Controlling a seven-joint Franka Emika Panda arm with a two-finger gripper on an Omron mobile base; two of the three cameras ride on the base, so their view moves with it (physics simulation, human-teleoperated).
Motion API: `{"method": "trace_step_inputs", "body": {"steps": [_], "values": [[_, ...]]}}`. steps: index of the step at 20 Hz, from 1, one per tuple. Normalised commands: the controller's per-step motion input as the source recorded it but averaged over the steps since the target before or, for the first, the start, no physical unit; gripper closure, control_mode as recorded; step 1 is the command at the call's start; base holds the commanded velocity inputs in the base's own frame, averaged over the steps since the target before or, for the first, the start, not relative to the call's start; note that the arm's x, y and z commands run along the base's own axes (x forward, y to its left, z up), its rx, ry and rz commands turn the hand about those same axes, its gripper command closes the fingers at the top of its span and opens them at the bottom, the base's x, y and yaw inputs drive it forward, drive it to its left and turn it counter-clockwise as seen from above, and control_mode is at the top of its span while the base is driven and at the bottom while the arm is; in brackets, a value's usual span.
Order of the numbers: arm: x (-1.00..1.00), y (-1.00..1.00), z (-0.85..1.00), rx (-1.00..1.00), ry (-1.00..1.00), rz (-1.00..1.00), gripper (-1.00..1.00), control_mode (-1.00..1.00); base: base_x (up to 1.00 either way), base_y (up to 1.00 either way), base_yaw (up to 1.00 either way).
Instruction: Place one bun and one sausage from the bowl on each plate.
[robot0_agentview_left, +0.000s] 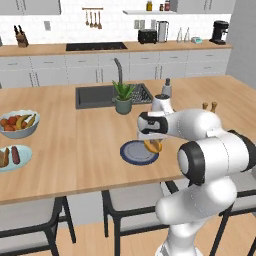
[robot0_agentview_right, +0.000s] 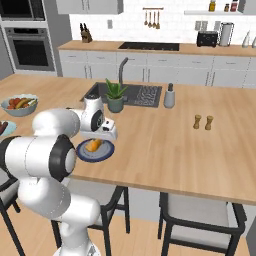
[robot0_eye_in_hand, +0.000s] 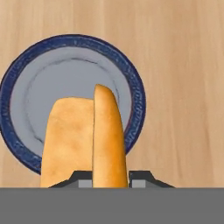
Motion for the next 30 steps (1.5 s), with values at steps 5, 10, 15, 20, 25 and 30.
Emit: {"method": "trace_step_inputs", "body": {"steps": [5, 10, 15, 20, 25, 30], "values": [[0.5, 0.0, -0.35, 0.0, 0.0, 0.0, 1.0, -1.0, 0.0, 0.0, 0.0], [0.13, 0.02, -0.26, 0.0, 0.0, 0.0, 1.0, -1.0, 0.0, 0.0, 0.0], [0.01, 0.01, -0.22, 0.0, -0.01, 0.0, 1.0, -1.0, 0.0, 0.0, 0.0], [0.0, 0.01, -0.01, 0.0, -0.04, 0.0, 1.0, -1.0, 0.0, 0.0, 0.0], [0.0, 0.0, 0.0, 0.0, 0.0, 0.0, -1.0, -1.0, 0.0, 0.0, 0.0], [0.0, 0.0, 0.0, 0.0, 0.0, 0.0, -1.0, -1.0, 0.0, 0.0, 0.0]]}}
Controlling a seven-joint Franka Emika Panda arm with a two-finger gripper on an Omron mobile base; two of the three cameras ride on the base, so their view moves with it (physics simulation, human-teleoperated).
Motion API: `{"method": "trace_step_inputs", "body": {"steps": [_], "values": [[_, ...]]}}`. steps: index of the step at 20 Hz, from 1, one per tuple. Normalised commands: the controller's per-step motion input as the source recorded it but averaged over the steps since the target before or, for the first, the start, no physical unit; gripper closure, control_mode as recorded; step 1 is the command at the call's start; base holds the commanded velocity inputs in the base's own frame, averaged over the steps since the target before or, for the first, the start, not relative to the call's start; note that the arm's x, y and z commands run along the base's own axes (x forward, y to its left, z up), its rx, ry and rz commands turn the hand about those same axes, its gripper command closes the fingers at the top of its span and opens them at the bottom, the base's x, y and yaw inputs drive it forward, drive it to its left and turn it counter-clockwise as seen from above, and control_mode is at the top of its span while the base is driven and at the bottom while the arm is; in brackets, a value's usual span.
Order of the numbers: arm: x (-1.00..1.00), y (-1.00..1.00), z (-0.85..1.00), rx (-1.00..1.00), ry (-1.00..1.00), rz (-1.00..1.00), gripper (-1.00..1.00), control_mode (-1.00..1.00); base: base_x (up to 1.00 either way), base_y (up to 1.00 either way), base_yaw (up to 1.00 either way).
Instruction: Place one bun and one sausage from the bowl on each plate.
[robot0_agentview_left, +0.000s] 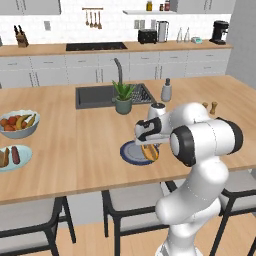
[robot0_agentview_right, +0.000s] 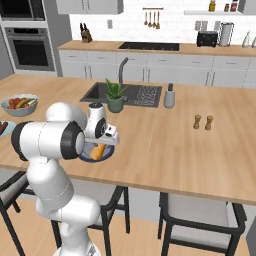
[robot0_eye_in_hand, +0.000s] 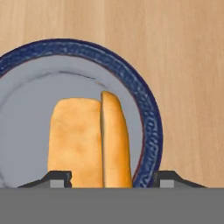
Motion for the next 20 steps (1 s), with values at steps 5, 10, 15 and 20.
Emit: {"method": "trace_step_inputs", "body": {"steps": [5, 10, 15, 20], "values": [[0.0, 0.0, 0.0, 0.0, 0.0, 0.0, -1.0, -1.0, 0.0, 0.0, 0.0], [-0.6, 0.0, 0.65, 0.0, -0.01, 0.0, -1.0, -1.0, 0.0, 0.0, 0.0], [-0.88, 0.0, 0.69, 0.0, 0.0, -0.02, -1.0, -1.0, 0.0, 0.0, 0.0], [-0.78, 0.0, 0.64, 0.0, 0.0, -0.03, -1.0, -1.0, 0.0, 0.0, 0.0]]}}
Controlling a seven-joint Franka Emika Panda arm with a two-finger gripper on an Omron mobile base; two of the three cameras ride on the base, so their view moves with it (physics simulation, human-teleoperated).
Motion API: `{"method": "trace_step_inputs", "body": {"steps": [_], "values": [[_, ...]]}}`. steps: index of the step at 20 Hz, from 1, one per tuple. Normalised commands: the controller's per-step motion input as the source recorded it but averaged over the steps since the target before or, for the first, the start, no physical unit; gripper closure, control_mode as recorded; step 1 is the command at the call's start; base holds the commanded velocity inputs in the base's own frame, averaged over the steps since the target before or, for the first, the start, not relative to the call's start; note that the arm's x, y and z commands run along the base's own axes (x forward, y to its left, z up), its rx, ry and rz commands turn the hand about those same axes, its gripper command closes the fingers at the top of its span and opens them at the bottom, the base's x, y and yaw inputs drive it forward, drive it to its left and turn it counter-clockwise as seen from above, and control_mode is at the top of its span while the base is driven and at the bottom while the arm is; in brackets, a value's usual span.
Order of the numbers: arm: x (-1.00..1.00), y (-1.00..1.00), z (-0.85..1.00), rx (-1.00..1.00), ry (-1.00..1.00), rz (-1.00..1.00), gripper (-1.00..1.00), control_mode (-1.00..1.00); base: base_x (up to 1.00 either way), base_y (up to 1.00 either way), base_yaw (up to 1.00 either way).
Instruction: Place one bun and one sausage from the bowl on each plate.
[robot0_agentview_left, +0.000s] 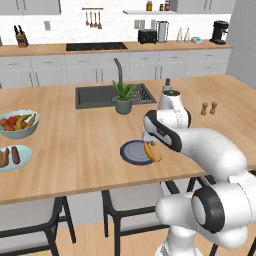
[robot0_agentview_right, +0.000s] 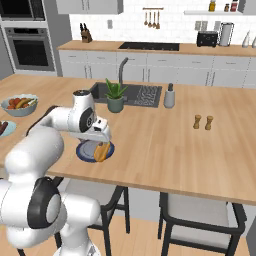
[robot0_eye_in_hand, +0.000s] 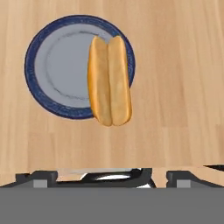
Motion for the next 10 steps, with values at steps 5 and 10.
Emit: {"method": "trace_step_inputs", "body": {"steps": [5, 10], "values": [[-0.8, 0.0, 0.67, 0.0, 0.0, -0.02, -1.0, -1.0, 0.0, 0.0, 0.0], [-0.71, 0.0, 0.55, 0.0, 0.0, 0.0, -1.0, -1.0, 0.0, 0.0, 0.0]]}}
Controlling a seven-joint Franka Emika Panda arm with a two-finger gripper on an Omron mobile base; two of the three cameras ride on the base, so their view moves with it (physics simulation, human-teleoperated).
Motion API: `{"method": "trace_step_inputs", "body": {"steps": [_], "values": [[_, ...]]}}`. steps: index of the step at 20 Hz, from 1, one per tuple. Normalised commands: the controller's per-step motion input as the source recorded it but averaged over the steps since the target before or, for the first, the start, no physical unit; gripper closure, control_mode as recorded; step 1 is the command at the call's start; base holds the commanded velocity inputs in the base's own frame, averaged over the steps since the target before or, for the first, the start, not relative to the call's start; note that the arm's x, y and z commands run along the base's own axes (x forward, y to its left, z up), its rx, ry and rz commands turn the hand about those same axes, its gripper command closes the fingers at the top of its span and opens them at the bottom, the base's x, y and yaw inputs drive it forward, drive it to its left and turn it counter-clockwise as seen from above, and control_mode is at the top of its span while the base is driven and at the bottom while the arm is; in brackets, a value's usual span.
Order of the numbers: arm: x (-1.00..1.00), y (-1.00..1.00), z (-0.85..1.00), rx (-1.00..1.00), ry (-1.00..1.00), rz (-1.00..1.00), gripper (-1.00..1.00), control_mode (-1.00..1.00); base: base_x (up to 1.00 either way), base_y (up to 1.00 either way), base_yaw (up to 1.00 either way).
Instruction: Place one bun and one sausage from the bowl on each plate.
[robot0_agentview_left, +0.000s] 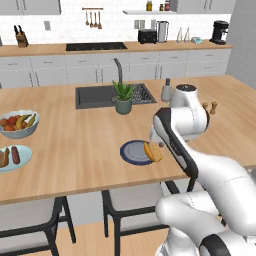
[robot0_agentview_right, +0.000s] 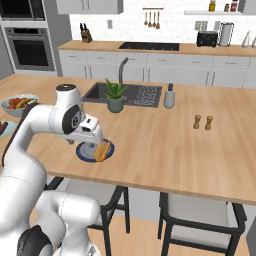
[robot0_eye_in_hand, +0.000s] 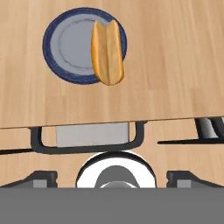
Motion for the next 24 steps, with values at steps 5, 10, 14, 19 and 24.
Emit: {"method": "trace_step_inputs", "body": {"steps": [5, 10, 14, 19, 24], "values": [[-0.41, 0.0, 0.41, 0.0, 0.0, 0.0, -1.0, 1.0, -0.09, 0.0, 0.0], [0.0, 0.0, 0.0, 0.0, 0.0, 0.0, -1.0, 1.0, -0.55, 0.62, 0.0], [0.0, 0.0, 0.0, 0.0, 0.0, 0.0, -1.0, 1.0, -0.28, 1.0, 0.0], [0.0, 0.0, 0.0, 0.0, 0.0, 0.0, -1.0, 1.0, 0.0, 1.0, 0.0], [0.0, 0.0, 0.0, 0.0, 0.0, 0.0, -1.0, 1.0, 0.1, 1.0, 0.0]]}}
